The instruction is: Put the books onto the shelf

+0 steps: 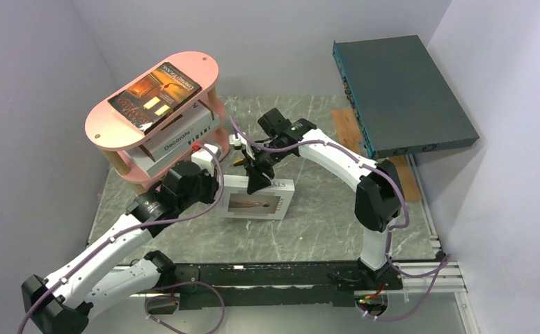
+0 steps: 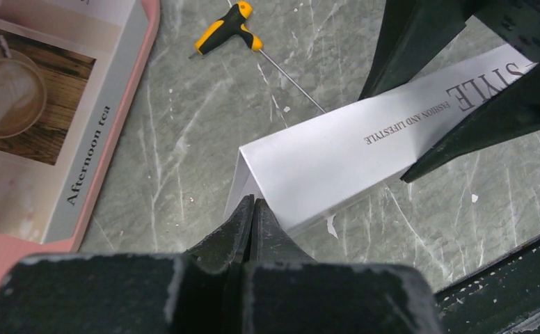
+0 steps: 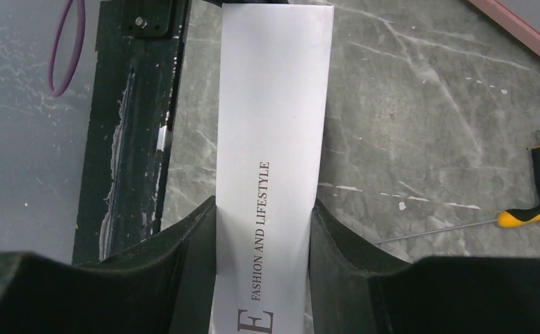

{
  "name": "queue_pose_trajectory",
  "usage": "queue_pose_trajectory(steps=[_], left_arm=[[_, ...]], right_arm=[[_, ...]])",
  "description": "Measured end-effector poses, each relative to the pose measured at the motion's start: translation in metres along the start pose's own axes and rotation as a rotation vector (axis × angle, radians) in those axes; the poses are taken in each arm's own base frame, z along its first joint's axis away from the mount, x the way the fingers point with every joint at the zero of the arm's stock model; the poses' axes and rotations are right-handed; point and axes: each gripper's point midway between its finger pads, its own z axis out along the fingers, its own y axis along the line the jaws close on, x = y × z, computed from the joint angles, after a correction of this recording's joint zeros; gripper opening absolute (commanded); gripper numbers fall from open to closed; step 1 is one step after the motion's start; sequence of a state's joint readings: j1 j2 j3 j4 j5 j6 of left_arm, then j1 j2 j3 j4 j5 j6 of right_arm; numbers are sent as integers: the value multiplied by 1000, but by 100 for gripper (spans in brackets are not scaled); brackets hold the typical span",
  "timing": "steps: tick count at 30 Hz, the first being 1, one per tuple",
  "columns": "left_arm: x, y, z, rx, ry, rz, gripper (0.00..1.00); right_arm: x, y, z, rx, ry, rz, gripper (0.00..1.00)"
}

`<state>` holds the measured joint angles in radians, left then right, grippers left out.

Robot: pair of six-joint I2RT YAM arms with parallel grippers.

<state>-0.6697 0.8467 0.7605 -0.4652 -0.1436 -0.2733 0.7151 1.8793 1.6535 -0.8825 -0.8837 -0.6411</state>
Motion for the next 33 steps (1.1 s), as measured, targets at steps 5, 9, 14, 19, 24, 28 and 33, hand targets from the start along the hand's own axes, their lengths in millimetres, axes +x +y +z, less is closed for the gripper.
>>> queue_pose_trajectory(steps=[5,9,14,19,24,28,33], left_arm=[[-22,-1,-18,0,-23,0,28],[-68,-14,-55,64,-125,-17,37],[-145,-26,-132,137,-339,-45,38],[-190,-28,-193,178,-514,-68,39],[-194,-22,-211,169,-567,-101,41],[-196,-15,-215,136,-590,-140,42],[-197,-8,-213,102,-596,-173,43]], right_arm=[[-2,-4,-1,28,-13,40,0],[-7,-4,-9,72,-35,92,0],[-31,7,-26,117,-110,125,0],[-48,37,-47,162,-242,171,0],[-63,59,-63,189,-377,309,0],[-75,51,-66,214,-441,450,0],[-62,31,-54,268,-544,711,0]])
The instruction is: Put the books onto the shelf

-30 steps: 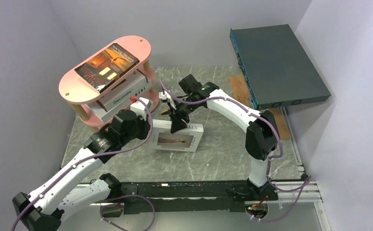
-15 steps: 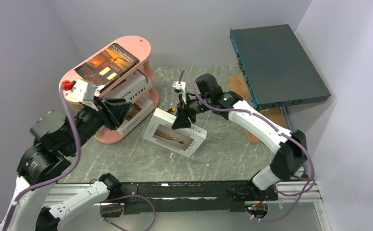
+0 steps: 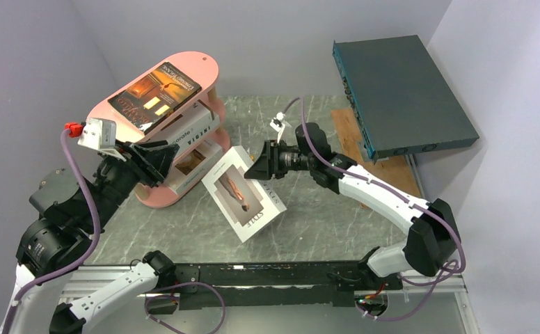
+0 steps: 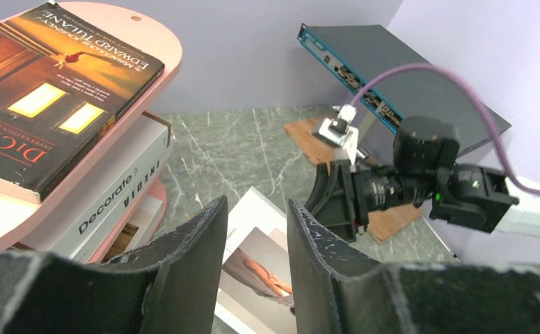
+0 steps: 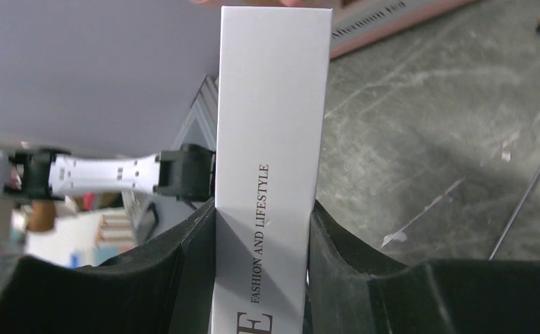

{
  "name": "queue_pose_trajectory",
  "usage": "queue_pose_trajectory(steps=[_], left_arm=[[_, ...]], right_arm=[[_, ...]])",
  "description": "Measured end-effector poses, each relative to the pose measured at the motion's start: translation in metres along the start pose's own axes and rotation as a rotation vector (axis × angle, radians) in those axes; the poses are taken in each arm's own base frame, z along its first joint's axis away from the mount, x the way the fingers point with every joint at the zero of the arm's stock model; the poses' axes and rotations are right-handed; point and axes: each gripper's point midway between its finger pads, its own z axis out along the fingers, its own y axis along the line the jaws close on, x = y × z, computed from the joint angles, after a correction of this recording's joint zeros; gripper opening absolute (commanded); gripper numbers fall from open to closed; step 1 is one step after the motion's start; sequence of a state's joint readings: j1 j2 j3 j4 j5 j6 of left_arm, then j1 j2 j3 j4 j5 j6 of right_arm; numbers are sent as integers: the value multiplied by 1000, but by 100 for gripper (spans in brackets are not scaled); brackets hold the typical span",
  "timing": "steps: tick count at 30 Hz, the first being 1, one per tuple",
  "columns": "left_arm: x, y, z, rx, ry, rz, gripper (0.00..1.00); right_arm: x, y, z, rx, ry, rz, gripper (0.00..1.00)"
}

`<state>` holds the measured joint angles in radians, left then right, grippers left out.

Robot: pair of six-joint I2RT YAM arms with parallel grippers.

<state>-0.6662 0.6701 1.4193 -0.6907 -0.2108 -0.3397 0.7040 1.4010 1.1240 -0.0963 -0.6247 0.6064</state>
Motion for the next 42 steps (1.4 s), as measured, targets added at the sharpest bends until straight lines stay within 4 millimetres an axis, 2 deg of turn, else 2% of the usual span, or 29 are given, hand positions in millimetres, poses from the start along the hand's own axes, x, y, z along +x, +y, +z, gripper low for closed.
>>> queue_pose_trajectory(steps=[4,8,15,18,27,30,37,42], left_arm=[[-1,4,2,-28,-13,-19,45],[1,6,3,-37,-14,-26,45],[1,6,4,-40,-15,-43,45],[1,7,4,-46,-18,-44,45],[-8,9,-5,-52,-55,-52,46],[-9,9,-6,-52,-59,-53,46],[-9,10,-6,-52,-59,-53,46],[-9,10,-6,-53,-59,-53,46]], right_arm=[[21,-27,12,72,-52,205,0],[34,-41,25,95,-113,369,0],[11,-41,45,50,-260,514,0],[4,-48,53,44,-301,591,0],[17,-81,83,59,-299,763,0],[16,-83,87,43,-304,784,0],[1,-72,89,-20,-328,778,0],[-9,-70,99,-51,-333,775,0]])
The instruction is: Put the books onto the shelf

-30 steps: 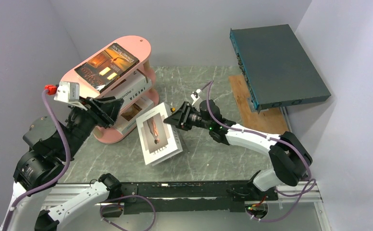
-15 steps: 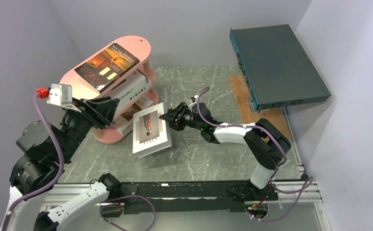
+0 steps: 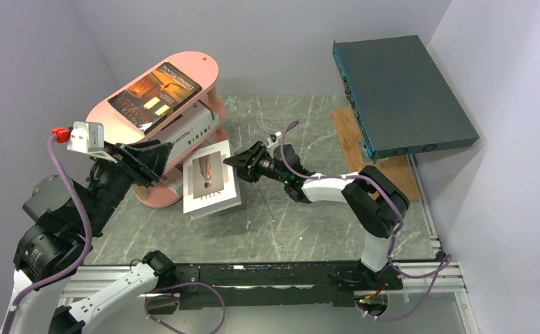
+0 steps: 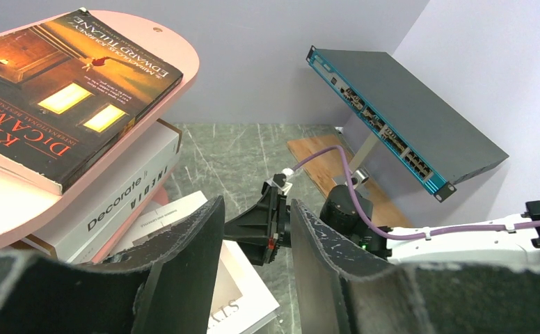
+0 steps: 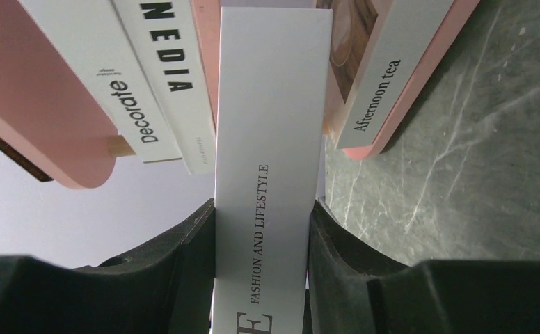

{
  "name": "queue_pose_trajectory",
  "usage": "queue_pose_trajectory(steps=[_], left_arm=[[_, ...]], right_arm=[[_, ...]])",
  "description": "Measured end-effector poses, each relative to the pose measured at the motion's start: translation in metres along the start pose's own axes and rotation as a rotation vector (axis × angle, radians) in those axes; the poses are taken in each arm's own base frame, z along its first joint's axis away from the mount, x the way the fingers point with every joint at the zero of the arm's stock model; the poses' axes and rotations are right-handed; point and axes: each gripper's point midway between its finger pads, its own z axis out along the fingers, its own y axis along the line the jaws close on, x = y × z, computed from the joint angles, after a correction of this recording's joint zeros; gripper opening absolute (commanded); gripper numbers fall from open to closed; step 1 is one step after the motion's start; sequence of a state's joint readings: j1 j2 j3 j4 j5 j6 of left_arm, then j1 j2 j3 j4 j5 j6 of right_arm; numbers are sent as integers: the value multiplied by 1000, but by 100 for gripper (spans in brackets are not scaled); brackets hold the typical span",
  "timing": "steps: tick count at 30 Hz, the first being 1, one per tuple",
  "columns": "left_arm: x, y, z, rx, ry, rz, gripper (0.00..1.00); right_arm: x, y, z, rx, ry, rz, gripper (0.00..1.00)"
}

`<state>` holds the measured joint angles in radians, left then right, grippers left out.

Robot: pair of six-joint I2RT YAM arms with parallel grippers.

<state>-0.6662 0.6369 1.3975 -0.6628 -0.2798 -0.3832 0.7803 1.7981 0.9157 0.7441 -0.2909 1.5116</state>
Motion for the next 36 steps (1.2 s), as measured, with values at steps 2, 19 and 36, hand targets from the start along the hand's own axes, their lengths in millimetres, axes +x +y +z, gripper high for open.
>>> queue_pose_trajectory(steps=[2,19,36], left_arm=[[0,0,0,0,0,0,46],[-4,1,-3,-5,-6,-1,46],[1,5,-4,-24,14,7,46]], right_arm=[[-1,-3,5,0,5,7,0],[-21,-14,31,-8,-35,32,0],[-77,1,63,6,-331,-72,0]])
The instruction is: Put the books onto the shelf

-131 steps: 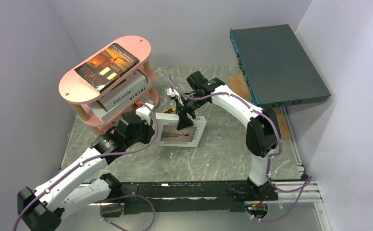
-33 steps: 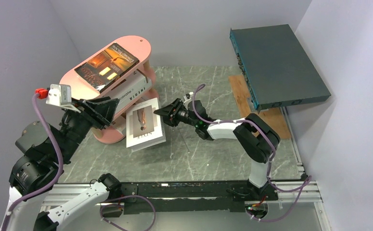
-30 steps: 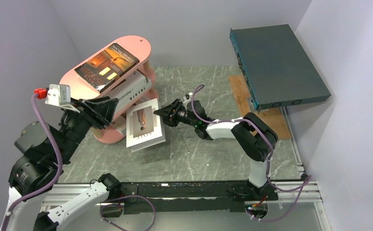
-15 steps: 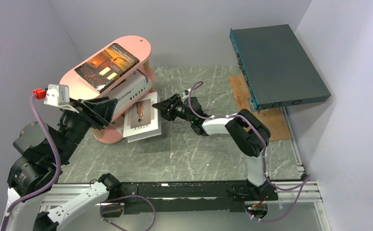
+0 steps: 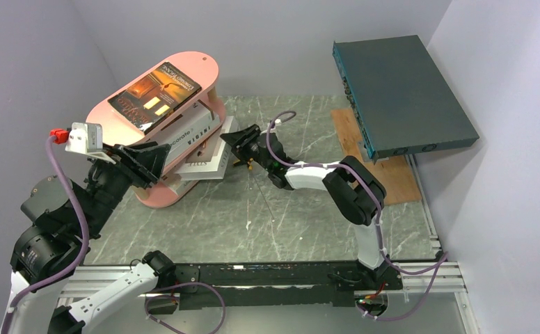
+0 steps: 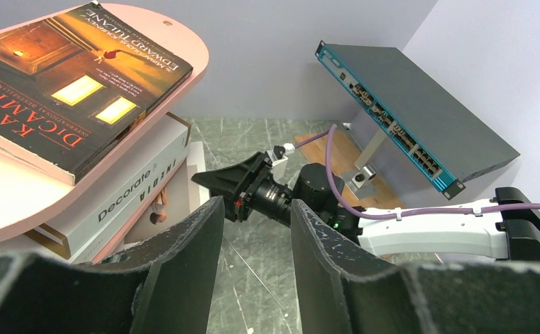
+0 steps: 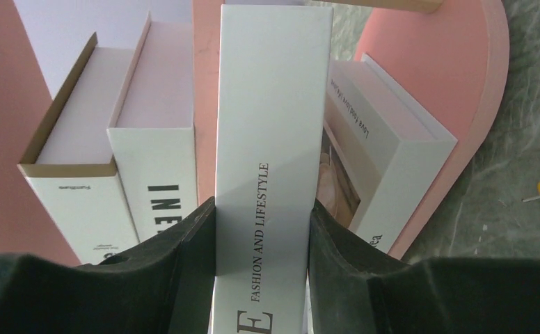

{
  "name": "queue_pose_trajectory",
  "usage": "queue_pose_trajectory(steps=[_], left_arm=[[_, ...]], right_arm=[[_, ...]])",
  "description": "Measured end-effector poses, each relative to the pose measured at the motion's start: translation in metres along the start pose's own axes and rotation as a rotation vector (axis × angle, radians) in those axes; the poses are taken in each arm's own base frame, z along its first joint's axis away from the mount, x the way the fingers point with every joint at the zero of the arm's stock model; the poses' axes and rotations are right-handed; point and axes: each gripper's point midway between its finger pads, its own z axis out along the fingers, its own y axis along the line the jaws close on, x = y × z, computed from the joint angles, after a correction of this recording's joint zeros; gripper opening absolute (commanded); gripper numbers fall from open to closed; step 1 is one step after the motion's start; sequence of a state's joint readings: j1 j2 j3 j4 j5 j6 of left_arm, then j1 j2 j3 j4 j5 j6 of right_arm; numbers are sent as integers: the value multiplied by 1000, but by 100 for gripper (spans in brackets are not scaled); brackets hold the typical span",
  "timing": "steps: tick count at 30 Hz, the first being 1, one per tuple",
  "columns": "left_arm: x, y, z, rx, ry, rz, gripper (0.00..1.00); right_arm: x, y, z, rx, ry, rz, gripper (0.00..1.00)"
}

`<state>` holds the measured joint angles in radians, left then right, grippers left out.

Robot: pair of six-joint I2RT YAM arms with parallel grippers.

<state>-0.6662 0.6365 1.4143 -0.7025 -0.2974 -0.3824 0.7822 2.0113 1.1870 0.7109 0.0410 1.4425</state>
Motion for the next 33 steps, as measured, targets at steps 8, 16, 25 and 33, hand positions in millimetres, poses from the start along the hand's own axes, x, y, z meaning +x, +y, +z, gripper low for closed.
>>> queue_pose_trajectory(steps=[8,16,25,33], left_arm=[[1,2,-1,-11,7,3,46],[1,4,-2,-18,7,3,47],[2,4,-2,-21,9,0,46],[2,7,-6,-29,8,-11,46]], right_arm=[[12,-9,9,68,-76,-53,0],[18,-7,17,98,-118,-63,0],[22,-11,27,100,-119,-27,20],[32,-16,22,77,-59,-14,45]])
